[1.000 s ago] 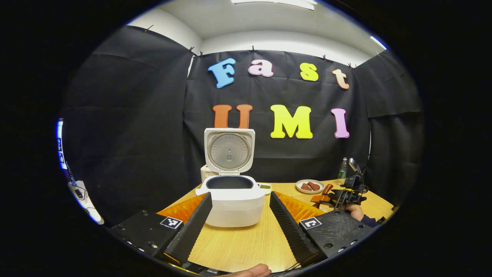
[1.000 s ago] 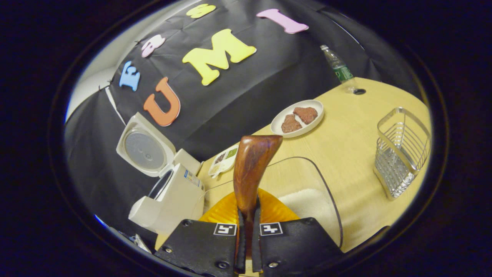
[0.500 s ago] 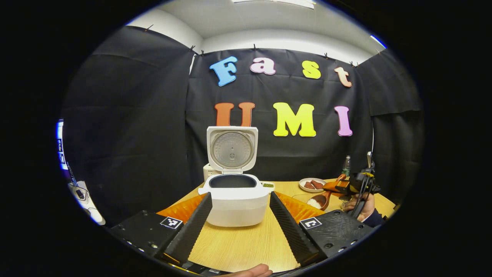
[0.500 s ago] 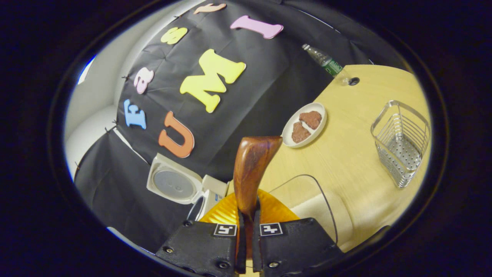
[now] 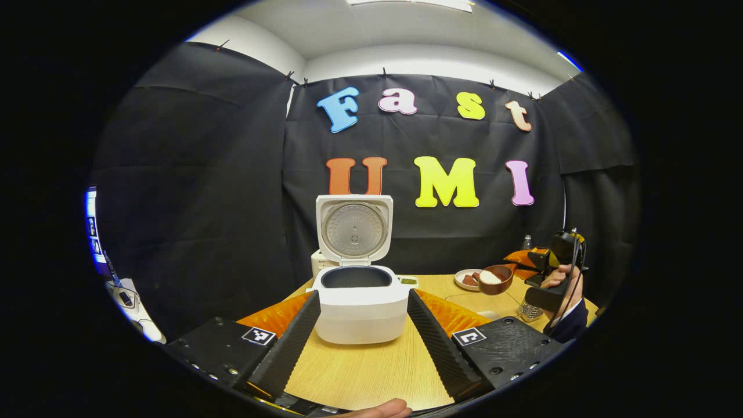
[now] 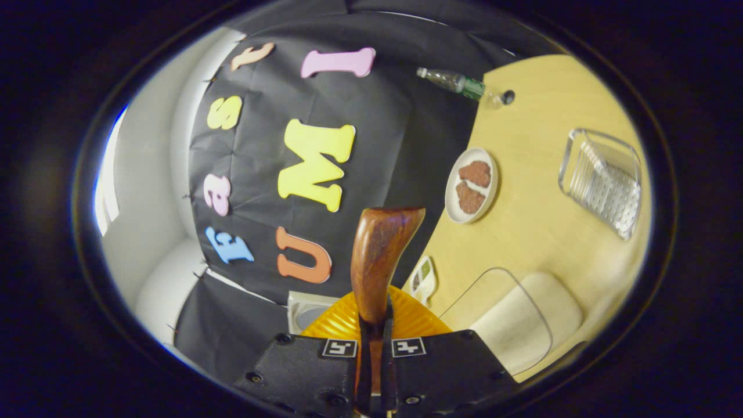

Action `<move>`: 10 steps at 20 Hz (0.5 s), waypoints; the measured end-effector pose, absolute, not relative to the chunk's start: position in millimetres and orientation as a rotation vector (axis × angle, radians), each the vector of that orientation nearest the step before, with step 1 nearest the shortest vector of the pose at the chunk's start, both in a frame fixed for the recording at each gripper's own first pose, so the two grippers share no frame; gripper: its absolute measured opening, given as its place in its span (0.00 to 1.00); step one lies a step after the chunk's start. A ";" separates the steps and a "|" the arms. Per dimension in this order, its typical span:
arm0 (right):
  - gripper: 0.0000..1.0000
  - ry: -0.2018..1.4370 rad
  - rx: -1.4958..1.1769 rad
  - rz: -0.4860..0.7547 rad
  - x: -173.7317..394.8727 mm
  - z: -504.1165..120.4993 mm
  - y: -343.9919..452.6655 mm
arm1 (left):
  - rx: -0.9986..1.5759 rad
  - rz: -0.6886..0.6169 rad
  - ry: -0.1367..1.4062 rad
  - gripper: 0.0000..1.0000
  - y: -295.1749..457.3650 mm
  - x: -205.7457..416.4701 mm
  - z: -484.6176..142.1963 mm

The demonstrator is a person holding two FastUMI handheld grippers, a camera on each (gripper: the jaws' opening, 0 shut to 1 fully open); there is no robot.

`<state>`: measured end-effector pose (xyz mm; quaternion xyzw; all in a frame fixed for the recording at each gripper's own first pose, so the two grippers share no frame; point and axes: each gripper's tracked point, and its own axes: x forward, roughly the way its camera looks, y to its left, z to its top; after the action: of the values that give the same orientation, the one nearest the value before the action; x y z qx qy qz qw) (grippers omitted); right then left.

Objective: Close the left gripper, press the button to open the rice cooker; take a wooden spoon from the chopstick holder with the right hand, scoop a spoonful of rice and pour it into the rice cooker, then put the wooden spoon back into the chopstick holder.

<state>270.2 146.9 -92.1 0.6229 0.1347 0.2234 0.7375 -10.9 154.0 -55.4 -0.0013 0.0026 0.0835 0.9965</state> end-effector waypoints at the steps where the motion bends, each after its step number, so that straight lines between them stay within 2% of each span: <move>1: 0.10 0.306 1.439 0.524 264.3 -81.9 151.6 | -0.004 0.169 0.002 0.95 155.4 -13.2 -53.8; 3: 0.11 0.342 1.502 0.537 259.9 -71.0 162.2 | -0.002 0.176 0.006 0.95 158.8 -13.8 -55.1; 4: 0.08 0.353 1.501 0.543 257.8 -66.1 170.4 | 0.000 0.181 0.009 0.95 162.4 -16.8 -56.3; 7: 0.12 0.374 1.484 0.551 256.8 -55.2 202.6 | -0.043 0.177 0.002 0.95 166.9 -27.2 -51.9; 8: 0.04 0.378 1.468 0.557 260.3 -51.3 215.5 | -0.051 0.174 -0.004 0.95 168.0 -30.7 -48.5; 9: 0.12 0.394 1.445 0.560 263.5 -51.8 227.5 | -0.053 0.180 -0.007 0.95 170.4 -34.0 -47.3; 10: 0.08 0.409 1.438 0.555 266.2 -52.7 237.6 | -0.053 0.192 -0.012 0.95 177.3 -38.9 -45.2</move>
<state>266.2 237.6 -52.7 0.6452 0.1833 0.2492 0.6986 -38.9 177.3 -45.2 -0.0263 -0.0060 0.0959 0.9950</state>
